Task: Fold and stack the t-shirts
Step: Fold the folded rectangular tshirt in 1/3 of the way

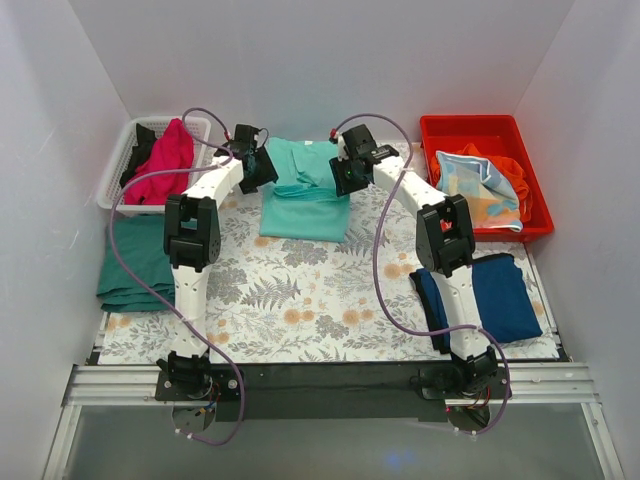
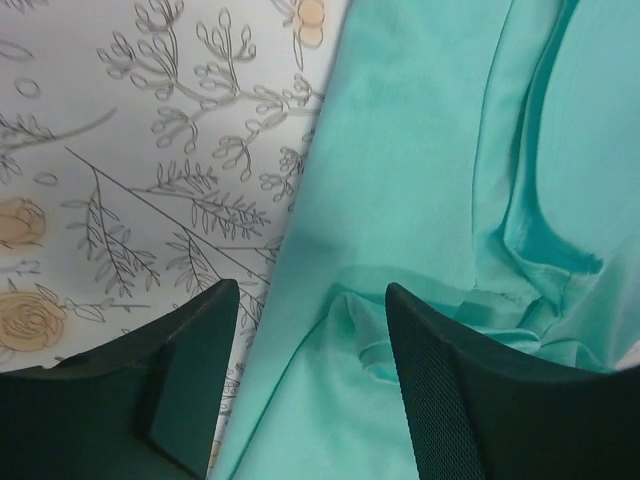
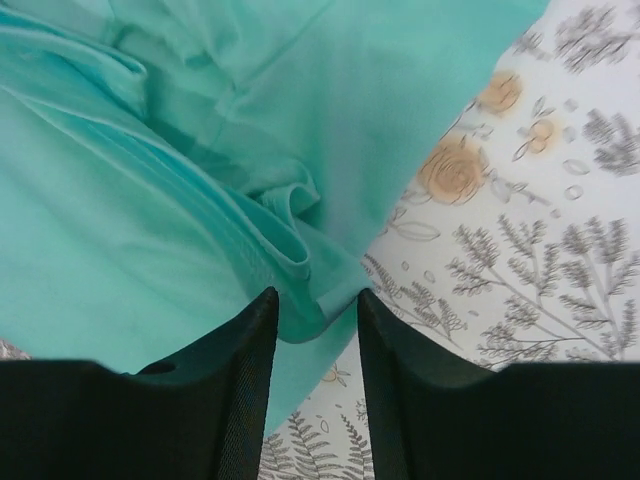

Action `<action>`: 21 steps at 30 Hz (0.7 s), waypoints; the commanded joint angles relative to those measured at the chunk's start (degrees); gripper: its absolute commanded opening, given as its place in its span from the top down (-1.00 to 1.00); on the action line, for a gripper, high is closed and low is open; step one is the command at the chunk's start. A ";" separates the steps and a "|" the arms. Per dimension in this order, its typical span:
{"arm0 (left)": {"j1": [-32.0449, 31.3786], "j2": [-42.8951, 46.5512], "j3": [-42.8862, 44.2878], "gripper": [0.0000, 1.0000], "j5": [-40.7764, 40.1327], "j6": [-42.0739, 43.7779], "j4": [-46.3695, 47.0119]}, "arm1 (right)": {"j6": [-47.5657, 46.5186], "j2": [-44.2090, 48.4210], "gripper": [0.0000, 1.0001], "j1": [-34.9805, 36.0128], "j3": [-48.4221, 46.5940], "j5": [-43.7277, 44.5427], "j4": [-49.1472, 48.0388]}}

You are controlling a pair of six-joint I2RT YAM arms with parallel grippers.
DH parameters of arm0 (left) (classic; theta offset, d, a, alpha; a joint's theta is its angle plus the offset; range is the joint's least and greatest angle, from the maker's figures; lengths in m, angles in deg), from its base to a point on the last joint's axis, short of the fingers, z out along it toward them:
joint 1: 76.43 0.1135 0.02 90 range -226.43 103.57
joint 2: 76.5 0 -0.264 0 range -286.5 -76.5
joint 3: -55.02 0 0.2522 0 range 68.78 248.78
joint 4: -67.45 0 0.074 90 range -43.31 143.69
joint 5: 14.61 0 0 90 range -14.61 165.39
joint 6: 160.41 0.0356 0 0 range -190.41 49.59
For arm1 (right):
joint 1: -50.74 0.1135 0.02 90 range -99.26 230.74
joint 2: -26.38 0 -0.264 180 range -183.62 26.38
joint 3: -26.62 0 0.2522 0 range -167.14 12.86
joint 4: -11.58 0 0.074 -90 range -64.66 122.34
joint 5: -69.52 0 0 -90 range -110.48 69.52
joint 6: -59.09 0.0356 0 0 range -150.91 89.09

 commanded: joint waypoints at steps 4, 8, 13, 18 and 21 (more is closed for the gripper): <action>0.37 9.12 -0.28 -0.19 1.09 1.09 5.86 | 1.87 5.82 0.10 -0.90 -1.38 4.11 -8.43; 0.37 11.49 -5.37 -0.19 5.22 1.01 6.82 | 2.75 7.58 0.10 -0.90 2.58 3.93 -9.76; 0.37 14.74 -10.21 -0.19 14.70 2.85 7.44 | 3.45 11.00 0.14 -0.72 8.11 -0.01 -9.50; -0.25 17.82 -18.64 -0.14 21.66 3.82 9.99 | 3.81 15.84 0.16 1.74 16.99 -3.09 -9.85; -0.77 17.12 -20.06 -0.11 21.84 4.52 10.52 | 4.42 15.15 0.18 3.06 19.02 -3.63 -10.64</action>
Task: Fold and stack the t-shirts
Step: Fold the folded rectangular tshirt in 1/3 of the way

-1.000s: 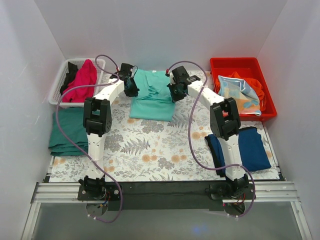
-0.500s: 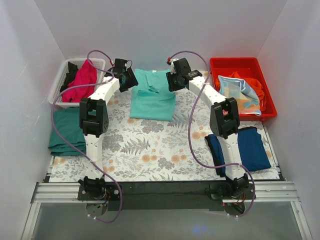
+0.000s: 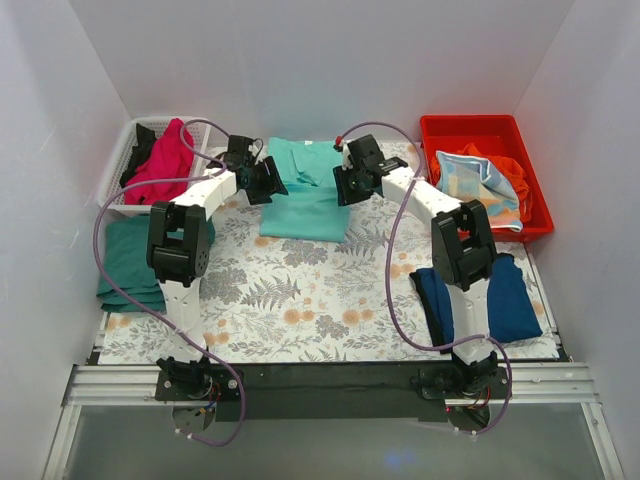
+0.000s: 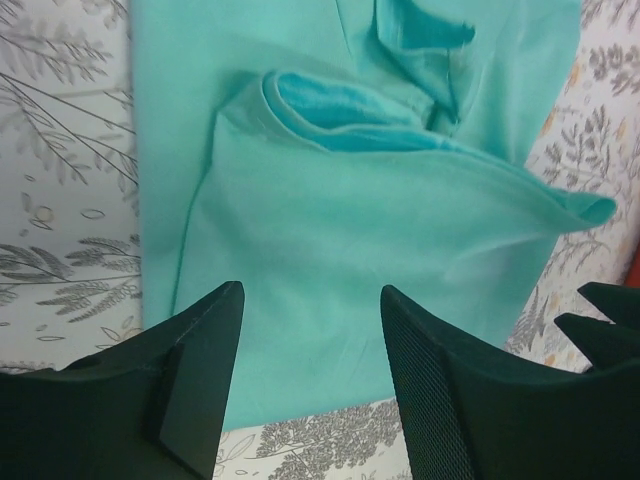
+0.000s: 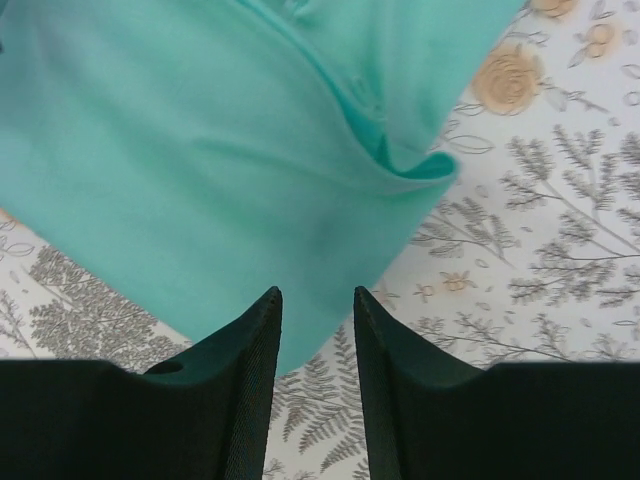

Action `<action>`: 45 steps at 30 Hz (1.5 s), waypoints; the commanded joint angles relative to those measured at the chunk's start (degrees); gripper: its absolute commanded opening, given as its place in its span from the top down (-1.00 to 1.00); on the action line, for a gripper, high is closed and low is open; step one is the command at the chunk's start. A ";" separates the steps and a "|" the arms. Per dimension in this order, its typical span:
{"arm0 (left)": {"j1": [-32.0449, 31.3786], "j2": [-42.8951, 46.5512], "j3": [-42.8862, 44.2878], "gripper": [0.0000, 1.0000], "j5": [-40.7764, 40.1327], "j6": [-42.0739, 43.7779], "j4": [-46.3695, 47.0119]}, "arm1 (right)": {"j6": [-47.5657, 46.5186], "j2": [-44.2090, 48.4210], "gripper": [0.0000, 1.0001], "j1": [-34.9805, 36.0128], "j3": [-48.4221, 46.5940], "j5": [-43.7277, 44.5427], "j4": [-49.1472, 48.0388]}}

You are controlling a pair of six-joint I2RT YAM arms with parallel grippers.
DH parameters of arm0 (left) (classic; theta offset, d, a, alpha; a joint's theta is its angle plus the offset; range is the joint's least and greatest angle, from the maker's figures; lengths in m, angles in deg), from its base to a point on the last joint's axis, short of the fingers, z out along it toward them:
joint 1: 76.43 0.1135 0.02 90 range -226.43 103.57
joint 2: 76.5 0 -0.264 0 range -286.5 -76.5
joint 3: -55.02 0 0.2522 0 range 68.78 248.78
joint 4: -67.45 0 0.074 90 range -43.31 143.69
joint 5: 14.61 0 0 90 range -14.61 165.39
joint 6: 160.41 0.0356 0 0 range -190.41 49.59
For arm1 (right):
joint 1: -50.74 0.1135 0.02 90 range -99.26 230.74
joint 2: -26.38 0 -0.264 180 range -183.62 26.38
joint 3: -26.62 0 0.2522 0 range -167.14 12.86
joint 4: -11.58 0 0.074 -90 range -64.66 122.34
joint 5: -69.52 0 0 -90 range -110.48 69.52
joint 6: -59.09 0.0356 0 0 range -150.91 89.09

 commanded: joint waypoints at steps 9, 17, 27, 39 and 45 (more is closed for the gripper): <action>-1.02 -0.08 0.23 -0.11 -3.73 1.48 3.49 | 0.97 -1.16 0.23 2.36 0.57 -2.33 -2.20; -0.93 -8.86 10.68 -0.04 -6.19 4.29 4.37 | 1.06 -2.04 0.23 2.36 -0.84 -3.39 -1.50; -0.93 -13.88 14.30 0.62 -10.50 4.82 3.58 | 0.53 -1.34 0.24 2.36 0.30 -2.25 -0.35; -0.93 -7.47 13.24 1.00 -13.84 4.29 3.41 | 1.23 -1.60 0.28 2.45 1.01 -2.95 -0.44; -0.93 -3.69 11.49 1.00 -15.76 3.68 3.93 | 1.32 -1.60 0.28 2.53 1.18 -3.13 -0.44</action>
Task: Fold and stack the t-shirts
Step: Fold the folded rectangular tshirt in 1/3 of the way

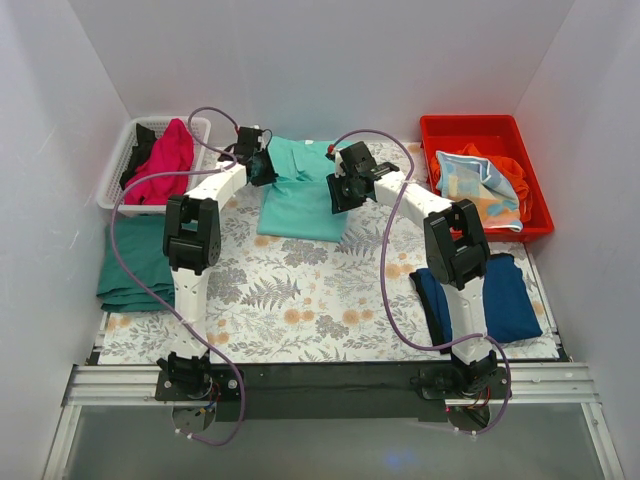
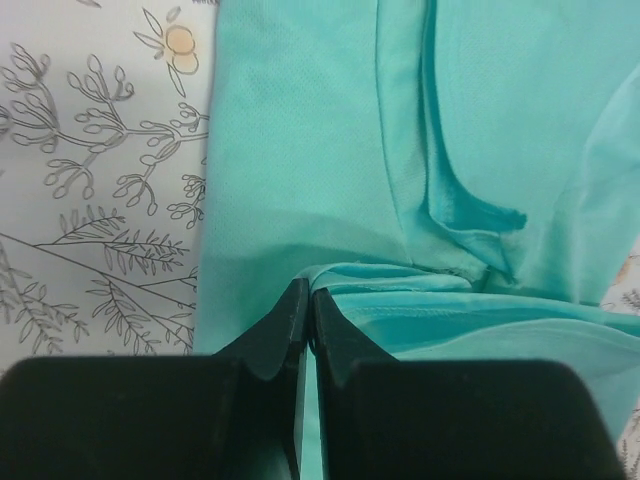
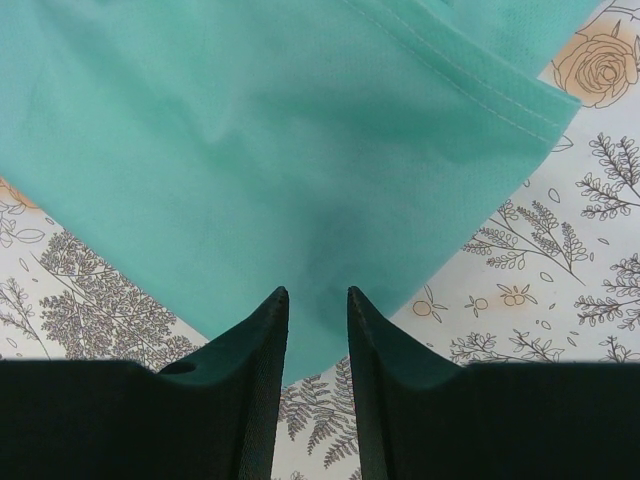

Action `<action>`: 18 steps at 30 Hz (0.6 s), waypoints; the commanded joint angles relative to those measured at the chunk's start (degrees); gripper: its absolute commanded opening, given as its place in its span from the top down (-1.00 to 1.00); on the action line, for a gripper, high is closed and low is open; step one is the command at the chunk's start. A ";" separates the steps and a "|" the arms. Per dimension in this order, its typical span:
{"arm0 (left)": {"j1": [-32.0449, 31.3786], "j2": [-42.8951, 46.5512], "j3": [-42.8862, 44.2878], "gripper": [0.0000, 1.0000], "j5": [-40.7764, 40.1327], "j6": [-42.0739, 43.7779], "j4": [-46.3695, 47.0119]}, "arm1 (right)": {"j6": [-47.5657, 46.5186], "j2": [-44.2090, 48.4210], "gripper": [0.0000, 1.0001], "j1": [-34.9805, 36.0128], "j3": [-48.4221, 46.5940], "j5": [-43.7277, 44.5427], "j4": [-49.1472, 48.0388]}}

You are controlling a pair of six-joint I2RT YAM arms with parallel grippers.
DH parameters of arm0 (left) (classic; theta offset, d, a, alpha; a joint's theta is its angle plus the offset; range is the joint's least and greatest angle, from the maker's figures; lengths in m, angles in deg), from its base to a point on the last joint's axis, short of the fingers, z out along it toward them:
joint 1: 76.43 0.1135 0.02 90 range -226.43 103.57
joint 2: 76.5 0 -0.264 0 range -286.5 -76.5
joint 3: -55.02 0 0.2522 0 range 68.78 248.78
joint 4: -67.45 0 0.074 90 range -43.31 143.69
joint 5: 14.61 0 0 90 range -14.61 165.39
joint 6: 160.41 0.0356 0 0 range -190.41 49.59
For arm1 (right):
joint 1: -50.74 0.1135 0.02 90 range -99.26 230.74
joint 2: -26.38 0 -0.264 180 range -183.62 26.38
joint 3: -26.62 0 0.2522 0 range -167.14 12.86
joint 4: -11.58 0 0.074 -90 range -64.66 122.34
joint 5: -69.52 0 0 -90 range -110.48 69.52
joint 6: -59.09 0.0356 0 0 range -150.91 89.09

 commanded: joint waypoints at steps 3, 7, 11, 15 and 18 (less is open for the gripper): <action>0.08 10.14 -1.83 1.00 -4.98 -0.76 0.67 | 0.42 -0.38 0.28 0.15 -0.44 -0.63 0.13; 0.08 12.60 -4.29 1.00 -7.71 -1.29 1.20 | 0.43 -1.26 0.28 0.15 -0.96 -0.81 0.13; 0.08 11.99 -4.47 1.00 -10.59 -1.55 0.77 | 0.51 -2.14 0.28 0.15 -1.49 -0.99 0.21; 0.08 10.50 -4.91 1.00 -12.02 -1.99 0.24 | 0.42 -3.54 0.28 0.15 -2.89 -1.16 0.65; 0.08 7.96 -3.94 1.00 -10.97 -1.56 -0.03 | 0.34 -4.77 0.28 0.15 -4.48 -0.73 1.27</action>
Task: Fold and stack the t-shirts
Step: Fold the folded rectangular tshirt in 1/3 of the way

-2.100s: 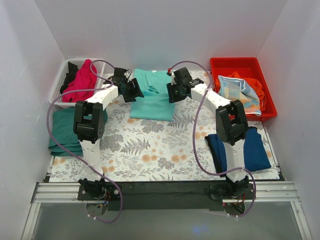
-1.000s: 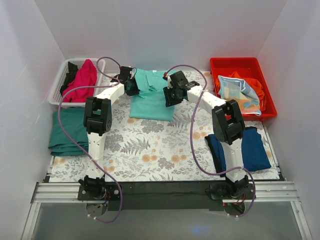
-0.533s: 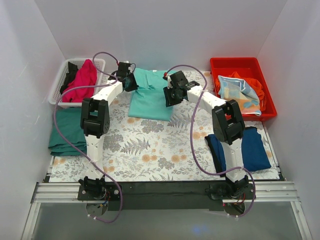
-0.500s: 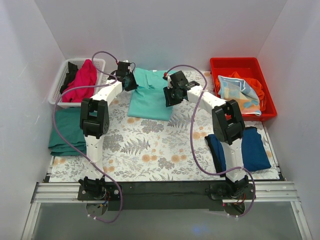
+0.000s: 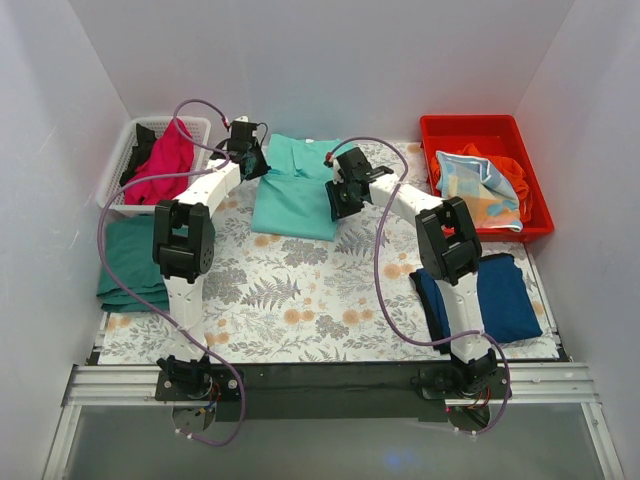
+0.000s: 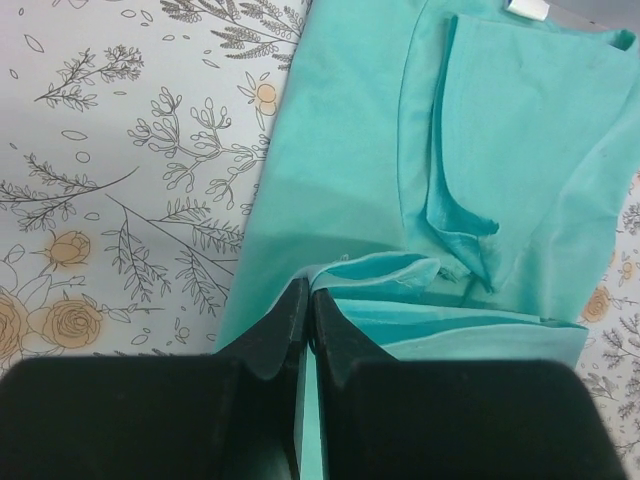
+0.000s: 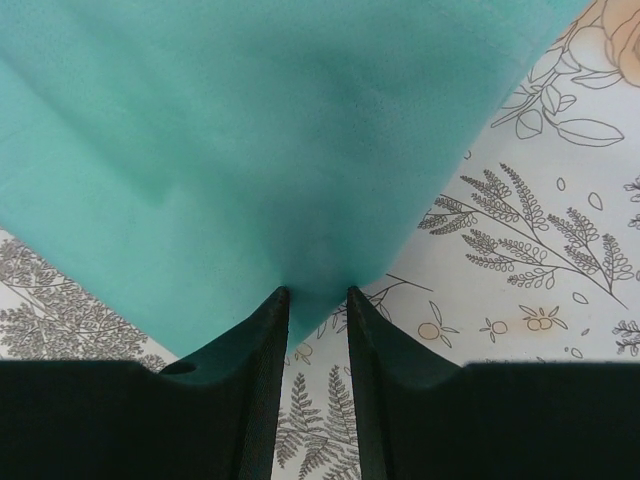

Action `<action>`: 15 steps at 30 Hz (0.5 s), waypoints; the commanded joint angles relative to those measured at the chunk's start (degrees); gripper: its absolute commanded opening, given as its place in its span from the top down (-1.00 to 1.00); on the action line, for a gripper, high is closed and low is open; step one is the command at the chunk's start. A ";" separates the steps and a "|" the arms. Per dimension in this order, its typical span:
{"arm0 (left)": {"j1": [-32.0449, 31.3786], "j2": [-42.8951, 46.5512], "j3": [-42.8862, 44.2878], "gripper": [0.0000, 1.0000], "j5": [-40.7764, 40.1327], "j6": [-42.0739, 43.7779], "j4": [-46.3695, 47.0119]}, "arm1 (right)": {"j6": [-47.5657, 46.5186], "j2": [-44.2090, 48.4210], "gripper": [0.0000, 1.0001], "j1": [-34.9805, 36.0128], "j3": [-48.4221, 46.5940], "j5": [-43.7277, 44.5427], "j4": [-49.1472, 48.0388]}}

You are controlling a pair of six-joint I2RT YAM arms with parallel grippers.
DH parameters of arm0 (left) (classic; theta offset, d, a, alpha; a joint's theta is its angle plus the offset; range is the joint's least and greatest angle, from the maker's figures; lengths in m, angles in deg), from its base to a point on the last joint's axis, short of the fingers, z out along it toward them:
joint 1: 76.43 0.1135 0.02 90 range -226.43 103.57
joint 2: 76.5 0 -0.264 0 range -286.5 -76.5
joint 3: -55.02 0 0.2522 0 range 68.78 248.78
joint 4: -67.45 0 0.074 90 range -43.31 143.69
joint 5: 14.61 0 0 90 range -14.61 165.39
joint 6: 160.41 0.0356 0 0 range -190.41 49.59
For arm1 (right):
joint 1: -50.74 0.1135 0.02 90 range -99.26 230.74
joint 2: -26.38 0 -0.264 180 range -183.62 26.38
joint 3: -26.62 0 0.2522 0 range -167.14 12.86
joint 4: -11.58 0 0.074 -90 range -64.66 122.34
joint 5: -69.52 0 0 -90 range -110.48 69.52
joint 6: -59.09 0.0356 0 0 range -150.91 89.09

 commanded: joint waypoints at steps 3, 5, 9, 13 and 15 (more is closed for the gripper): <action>0.08 -2.81 2.32 0.11 -0.95 1.27 -0.27 | 0.16 -1.65 0.28 0.07 -4.50 0.42 1.03; 0.17 -3.87 3.45 -0.37 -1.65 1.71 -0.35 | 0.25 -1.92 0.28 0.15 -5.03 1.12 1.38; 0.25 -2.56 3.11 -0.69 -3.05 1.98 -0.18 | 1.04 -1.48 0.28 0.07 -5.21 4.62 1.82; 0.25 0.69 0.66 -0.73 -2.36 1.98 0.17 | 1.92 0.71 0.29 0.06 -4.60 8.50 1.74; 0.25 3.32 -1.71 -0.75 -0.87 1.89 0.26 | 2.09 1.42 0.29 0.06 -5.03 7.89 1.56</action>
